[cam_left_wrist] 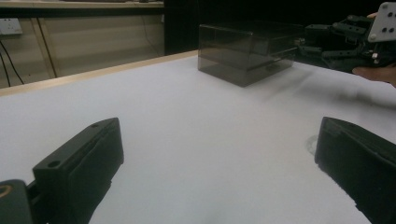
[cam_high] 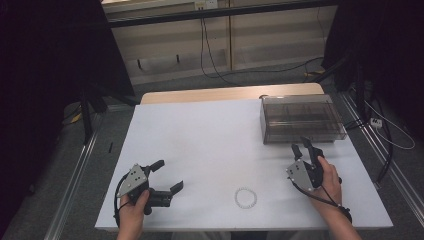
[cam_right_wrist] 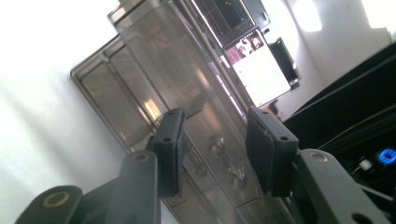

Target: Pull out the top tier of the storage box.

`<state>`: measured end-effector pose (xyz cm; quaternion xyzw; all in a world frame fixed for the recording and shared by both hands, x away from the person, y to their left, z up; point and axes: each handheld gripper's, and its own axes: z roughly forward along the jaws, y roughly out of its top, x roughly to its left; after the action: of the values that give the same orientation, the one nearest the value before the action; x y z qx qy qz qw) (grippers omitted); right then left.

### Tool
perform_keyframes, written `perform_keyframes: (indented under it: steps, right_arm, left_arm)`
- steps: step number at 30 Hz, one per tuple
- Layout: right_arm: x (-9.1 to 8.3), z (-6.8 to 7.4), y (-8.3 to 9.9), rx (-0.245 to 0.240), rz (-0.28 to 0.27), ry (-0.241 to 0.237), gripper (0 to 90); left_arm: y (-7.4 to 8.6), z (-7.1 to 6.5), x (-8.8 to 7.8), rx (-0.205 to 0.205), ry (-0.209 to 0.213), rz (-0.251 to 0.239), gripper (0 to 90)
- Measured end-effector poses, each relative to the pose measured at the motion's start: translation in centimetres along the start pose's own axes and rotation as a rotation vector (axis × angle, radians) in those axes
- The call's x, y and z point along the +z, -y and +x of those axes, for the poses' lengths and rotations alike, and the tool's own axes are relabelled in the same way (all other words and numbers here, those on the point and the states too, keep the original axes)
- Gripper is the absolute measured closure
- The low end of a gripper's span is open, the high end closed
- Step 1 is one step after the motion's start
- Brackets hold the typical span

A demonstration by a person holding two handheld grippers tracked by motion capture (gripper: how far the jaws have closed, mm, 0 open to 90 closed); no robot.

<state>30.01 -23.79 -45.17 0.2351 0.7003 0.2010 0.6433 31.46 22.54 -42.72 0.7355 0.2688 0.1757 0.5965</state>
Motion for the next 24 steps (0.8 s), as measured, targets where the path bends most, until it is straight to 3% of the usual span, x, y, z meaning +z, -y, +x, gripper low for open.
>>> perform_keyframes:
  steps: [13,20,24]
  right_arm:
    - [-0.3,-2.3,0.3,0.462,0.003,-0.021,41.2]
    - [-0.4,-3.2,-0.1,0.608,0.003,-0.105,29.1]
    - [-0.5,-3.7,-0.5,0.664,0.001,-0.107,25.2]
  left_arm:
    - [0.0,-0.1,0.1,0.003,0.004,0.003,1.6]
    - [0.1,-0.1,0.2,-0.002,0.008,0.008,1.6]
    - [0.1,-0.1,0.1,-0.002,0.009,0.008,1.6]
